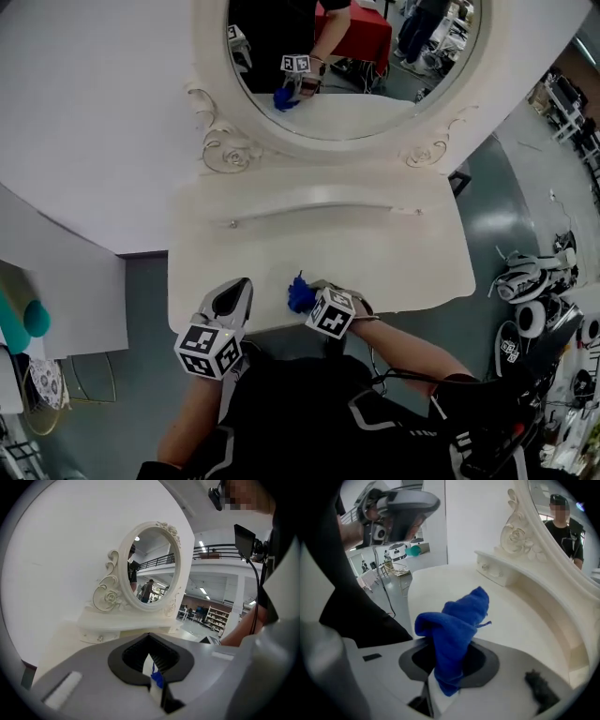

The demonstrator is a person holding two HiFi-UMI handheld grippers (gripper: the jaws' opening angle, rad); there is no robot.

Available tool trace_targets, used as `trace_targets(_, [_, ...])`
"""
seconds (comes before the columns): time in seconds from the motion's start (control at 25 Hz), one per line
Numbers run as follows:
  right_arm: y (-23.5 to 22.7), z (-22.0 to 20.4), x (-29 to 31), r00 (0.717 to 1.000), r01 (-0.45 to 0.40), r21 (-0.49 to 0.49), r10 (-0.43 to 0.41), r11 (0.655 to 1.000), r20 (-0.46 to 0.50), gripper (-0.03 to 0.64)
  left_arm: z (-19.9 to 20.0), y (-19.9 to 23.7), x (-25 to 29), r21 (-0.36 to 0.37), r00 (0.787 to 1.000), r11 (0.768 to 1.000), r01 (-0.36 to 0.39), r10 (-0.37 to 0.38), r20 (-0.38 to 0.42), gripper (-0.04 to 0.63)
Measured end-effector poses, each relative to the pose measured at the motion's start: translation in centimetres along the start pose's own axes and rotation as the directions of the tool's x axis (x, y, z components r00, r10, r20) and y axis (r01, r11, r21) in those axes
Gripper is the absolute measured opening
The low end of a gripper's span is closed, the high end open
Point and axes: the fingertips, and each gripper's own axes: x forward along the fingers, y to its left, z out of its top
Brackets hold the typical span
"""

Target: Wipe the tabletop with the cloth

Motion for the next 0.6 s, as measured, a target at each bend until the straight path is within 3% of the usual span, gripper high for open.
trace_targets(0.28, [4.0, -2.3, -1.8, 0.997, -0.076, 0.053, 0.075, 0.996, 0.027, 0.121, 0.4, -1.9, 1.7, 0.019, 0.999, 0.999, 0.048, -0.048, -0.011, 0.009])
trace_targets(0.44, [-0.9, -2.2, -3.1, 0.996, 0.024, 0.14, -0.035, 0.99, 0.079, 0.121, 0.4, -2.7, 1.7, 0.021, 0.999, 0.999, 0.044, -0.044, -0.013, 0.009])
trace_targets(0.6, [-7.9, -0.9, -3.5, 0.988, 0.122, 0.153, -0.135, 0.981, 0.079, 0.123, -0.1, -2.7, 0.9, 0.005, 1.0, 1.0, 0.001, -0.001, -0.019, 0.009])
